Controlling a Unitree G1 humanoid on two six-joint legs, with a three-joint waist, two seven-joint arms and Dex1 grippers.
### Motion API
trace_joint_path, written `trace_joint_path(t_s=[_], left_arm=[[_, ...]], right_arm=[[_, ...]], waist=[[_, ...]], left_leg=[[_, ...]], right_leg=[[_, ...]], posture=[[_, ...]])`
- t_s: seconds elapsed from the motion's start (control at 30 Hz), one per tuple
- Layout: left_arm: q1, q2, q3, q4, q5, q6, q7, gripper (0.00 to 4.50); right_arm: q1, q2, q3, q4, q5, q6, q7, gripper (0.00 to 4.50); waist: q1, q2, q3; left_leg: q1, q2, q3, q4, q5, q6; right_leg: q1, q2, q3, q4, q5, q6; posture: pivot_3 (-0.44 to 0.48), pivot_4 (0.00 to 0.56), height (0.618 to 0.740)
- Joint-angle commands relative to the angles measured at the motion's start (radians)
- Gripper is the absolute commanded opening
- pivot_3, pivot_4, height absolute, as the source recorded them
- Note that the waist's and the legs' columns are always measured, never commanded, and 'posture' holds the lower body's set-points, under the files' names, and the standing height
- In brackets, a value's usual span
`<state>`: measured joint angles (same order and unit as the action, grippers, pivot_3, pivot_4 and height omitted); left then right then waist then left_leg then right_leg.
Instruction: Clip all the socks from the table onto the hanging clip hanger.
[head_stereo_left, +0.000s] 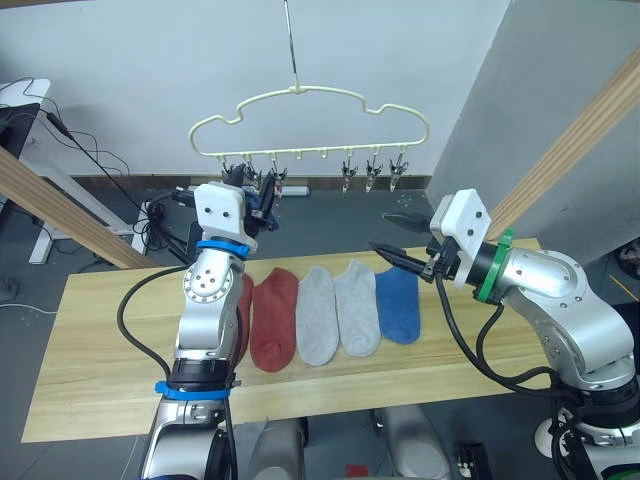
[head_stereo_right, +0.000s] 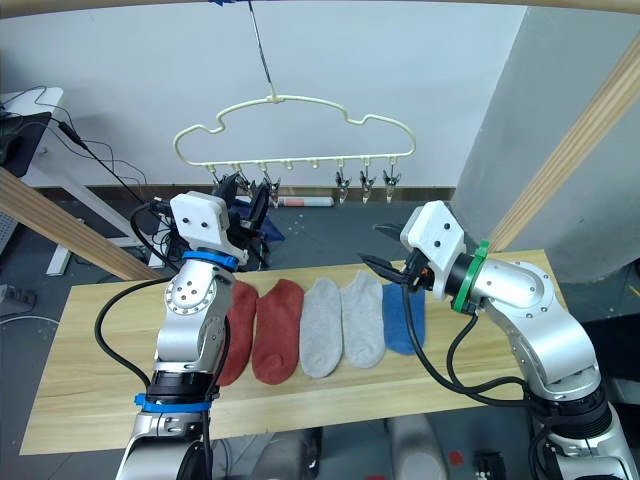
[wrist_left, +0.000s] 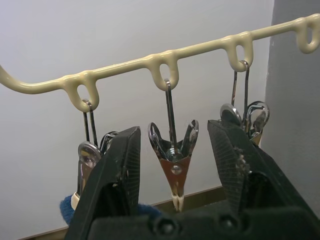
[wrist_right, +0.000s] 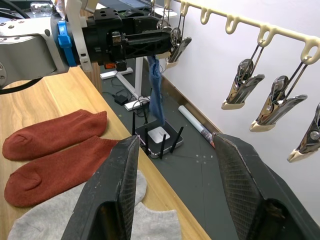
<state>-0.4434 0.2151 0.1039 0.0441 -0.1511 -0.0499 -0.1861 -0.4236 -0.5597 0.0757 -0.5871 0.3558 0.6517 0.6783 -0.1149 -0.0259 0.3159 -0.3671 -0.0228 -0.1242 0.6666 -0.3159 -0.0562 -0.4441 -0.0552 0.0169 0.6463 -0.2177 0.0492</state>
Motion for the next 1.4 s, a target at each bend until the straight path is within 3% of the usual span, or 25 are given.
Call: trace_joint_path(t_s=[0.03,0.17,0.43,0.57,0.67,0.83,1.07,1.27,1.4], left_arm=[[-0.016,0.001,0.008,-0.043,0.005,-0.019,0.005,1.15],[-0.018,0.001,0.008,-0.042,0.007,-0.022,0.006,0.28],[-0.013,0.008,0.009,-0.052,0.017,-0.021,0.007,0.25],[-0.010,0.012,0.006,-0.061,0.018,-0.017,-0.003,0.25],[-0.004,0.016,0.002,-0.070,0.012,-0.006,-0.016,0.25],[0.003,0.026,0.001,-0.081,0.006,0.015,-0.037,0.25],[0.003,0.044,0.010,-0.092,-0.007,0.053,-0.065,0.25],[0.005,0.058,0.015,-0.103,-0.016,0.076,-0.079,0.25],[0.010,0.068,0.017,-0.118,-0.040,0.105,-0.104,0.25]], right_arm=[[-0.006,0.007,-0.012,-0.043,0.033,-0.026,0.009,2.42],[-0.006,0.016,-0.015,-0.052,0.059,-0.027,0.009,2.42],[0.013,0.006,0.001,-0.056,0.059,-0.032,0.001,2.42],[0.060,-0.007,0.042,-0.011,-0.028,-0.019,-0.062,2.42],[0.115,0.034,0.069,0.067,-0.112,-0.006,-0.171,2.95],[0.167,0.133,0.144,0.247,-0.248,-0.098,-0.295,4.50],[0.108,0.296,0.102,0.706,-0.349,-0.294,-0.467,4.50],[0.057,0.363,0.050,0.904,-0.336,-0.327,-0.486,4.50],[0.055,0.376,0.054,0.939,-0.353,-0.340,-0.483,3.62]], waist=[[0.000,0.000,0.000],[0.000,0.000,0.000],[0.000,0.000,0.000],[0.000,0.000,0.000],[0.001,0.000,0.000],[-0.001,0.000,0.000],[0.000,0.000,0.000],[0.000,0.000,0.000],[0.000,0.000,0.000]], left_leg=[[0.000,0.000,0.000,0.000,0.000,0.000],[0.000,0.000,0.000,0.000,0.000,0.000],[0.000,0.000,0.000,0.000,0.000,0.000],[0.000,0.000,0.000,0.000,0.000,0.000],[0.000,0.000,0.000,0.000,0.000,0.000],[0.000,0.000,0.001,0.000,0.000,0.000],[0.001,0.000,0.001,0.000,0.000,0.000],[0.001,0.000,0.001,0.000,0.000,0.000],[0.001,0.000,0.000,0.000,0.000,0.000]], right_leg=[[0.000,0.000,0.000,0.000,0.000,0.000],[0.000,0.000,0.000,0.000,0.000,0.000],[0.000,0.000,0.000,0.000,0.000,0.000],[0.000,0.000,0.000,0.000,0.000,0.000],[0.000,0.000,0.000,0.000,0.000,0.000],[0.000,0.000,0.001,0.001,0.000,0.000],[0.000,0.000,0.001,0.001,0.000,0.000],[0.000,0.000,0.001,0.001,0.000,0.000],[0.000,0.000,0.001,0.001,0.000,0.000]], posture=[[-0.262,0.338,0.731],[-0.262,0.338,0.731],[-0.257,0.335,0.731],[-0.255,0.335,0.731],[-0.252,0.335,0.731],[-0.242,0.338,0.731],[-0.205,0.342,0.731],[-0.188,0.342,0.731],[-0.183,0.342,0.731]])
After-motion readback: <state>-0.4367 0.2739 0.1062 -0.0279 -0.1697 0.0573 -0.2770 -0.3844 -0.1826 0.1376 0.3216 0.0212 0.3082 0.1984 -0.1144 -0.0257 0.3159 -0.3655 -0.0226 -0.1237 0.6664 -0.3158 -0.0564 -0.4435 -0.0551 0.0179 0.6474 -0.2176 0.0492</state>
